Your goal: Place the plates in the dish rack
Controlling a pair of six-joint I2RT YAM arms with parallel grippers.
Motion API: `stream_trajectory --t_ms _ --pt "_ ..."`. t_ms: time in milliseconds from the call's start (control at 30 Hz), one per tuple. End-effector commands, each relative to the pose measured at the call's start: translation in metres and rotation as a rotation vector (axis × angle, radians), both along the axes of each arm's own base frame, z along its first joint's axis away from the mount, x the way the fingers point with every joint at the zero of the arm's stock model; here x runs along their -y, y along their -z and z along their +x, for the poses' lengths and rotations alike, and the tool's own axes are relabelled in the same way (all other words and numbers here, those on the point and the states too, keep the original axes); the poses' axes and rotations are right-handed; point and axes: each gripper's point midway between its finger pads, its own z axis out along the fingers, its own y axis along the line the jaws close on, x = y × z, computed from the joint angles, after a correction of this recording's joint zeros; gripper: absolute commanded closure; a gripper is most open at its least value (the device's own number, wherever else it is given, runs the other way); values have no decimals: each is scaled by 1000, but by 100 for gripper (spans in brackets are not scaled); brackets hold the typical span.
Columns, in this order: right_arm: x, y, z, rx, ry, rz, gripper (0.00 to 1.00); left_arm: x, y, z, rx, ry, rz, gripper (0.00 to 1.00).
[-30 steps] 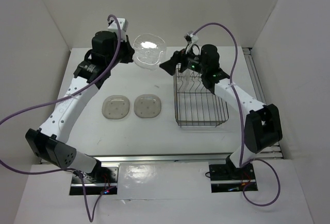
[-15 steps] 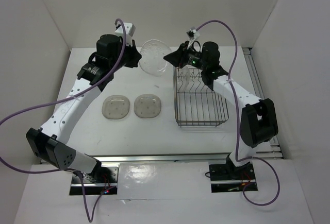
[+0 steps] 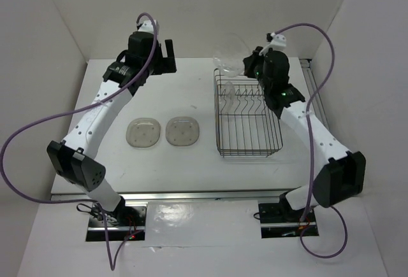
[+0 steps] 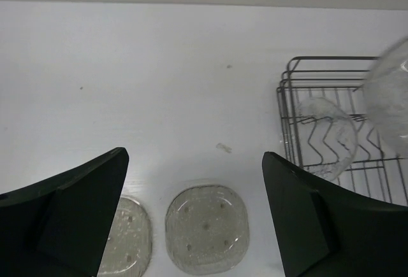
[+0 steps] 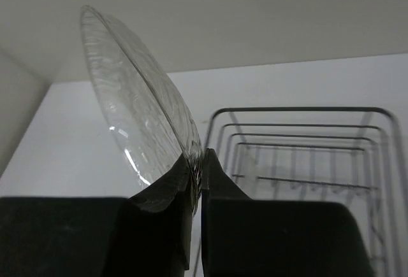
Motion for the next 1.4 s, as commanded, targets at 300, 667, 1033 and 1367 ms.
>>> stream_trajectory --t_ms 300,667,1033,1367 --pt "142 38 -46 -221 685 -337 100 -21 26 9 -117 -116 40 0" --pt "86 97 -22 -317 596 -419 100 -43 27 9 -138 -219 86 0" --pt "71 110 -13 -323 616 -463 100 -44 28 10 -142 -208 86 0" --pt "66 103 -16 -310 665 -467 100 -40 34 12 -154 -192 81 0"
